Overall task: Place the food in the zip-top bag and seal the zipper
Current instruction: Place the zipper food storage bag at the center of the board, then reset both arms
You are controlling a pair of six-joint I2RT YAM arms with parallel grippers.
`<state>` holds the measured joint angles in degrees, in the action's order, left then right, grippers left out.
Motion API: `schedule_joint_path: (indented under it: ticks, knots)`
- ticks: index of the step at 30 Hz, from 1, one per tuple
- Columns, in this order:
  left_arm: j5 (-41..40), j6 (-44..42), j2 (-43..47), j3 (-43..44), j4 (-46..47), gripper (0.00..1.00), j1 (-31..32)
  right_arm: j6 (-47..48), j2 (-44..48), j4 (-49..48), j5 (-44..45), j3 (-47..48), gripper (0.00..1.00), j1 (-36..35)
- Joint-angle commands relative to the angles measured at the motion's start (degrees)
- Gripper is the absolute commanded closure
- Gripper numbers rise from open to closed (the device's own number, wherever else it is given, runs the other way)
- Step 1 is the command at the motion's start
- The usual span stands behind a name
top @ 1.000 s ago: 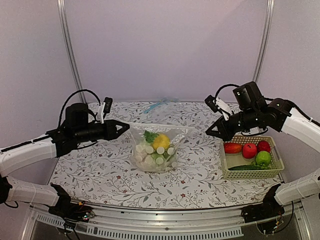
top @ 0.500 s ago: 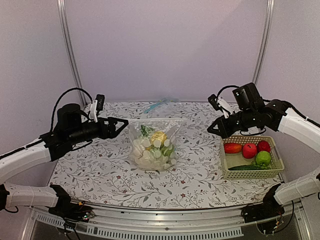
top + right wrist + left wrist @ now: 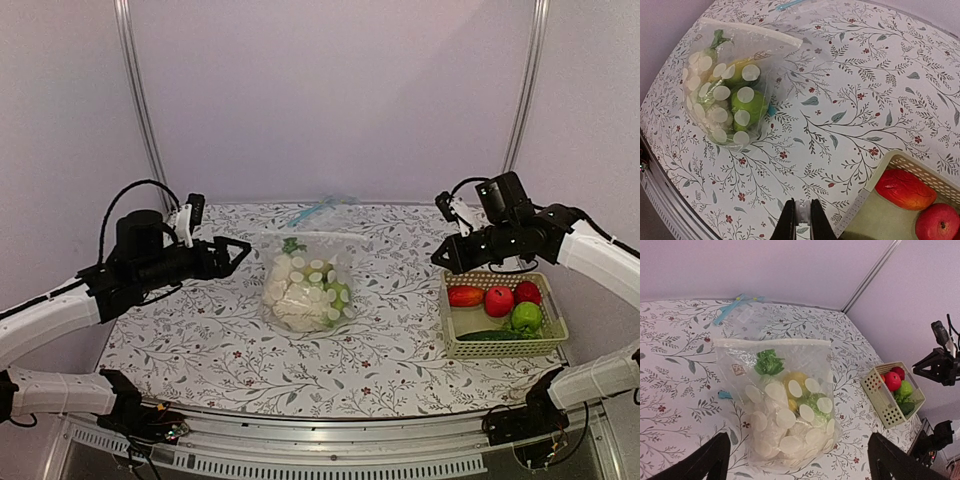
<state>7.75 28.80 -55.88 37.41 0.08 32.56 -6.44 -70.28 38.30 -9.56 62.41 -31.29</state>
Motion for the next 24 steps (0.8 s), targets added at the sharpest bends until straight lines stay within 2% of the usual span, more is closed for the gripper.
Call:
schedule_joint_path:
  ticks: [1,13,19,24]
  knots:
    - [-1.90,0.07,0.41,-0.52,-3.03,0.04,-1.62,-3.12,1.78,-0.44,3.14,-2.33,1.00,3.34]
    - [-4.10,-0.24,2.79,-0.58,-8.42,0.02,-8.34,-10.35,5.49,-7.32,4.26,-11.57,1.00,16.25]
    - [-10.53,0.07,4.77,-2.54,-10.48,0.01,-15.82,-11.93,7.74,-14.75,5.73,-16.65,1.00,22.06]
    - [-16.12,0.95,6.94,-6.61,-7.06,0.00,-24.18,-12.55,10.74,-22.49,7.97,-21.23,0.99,26.00]
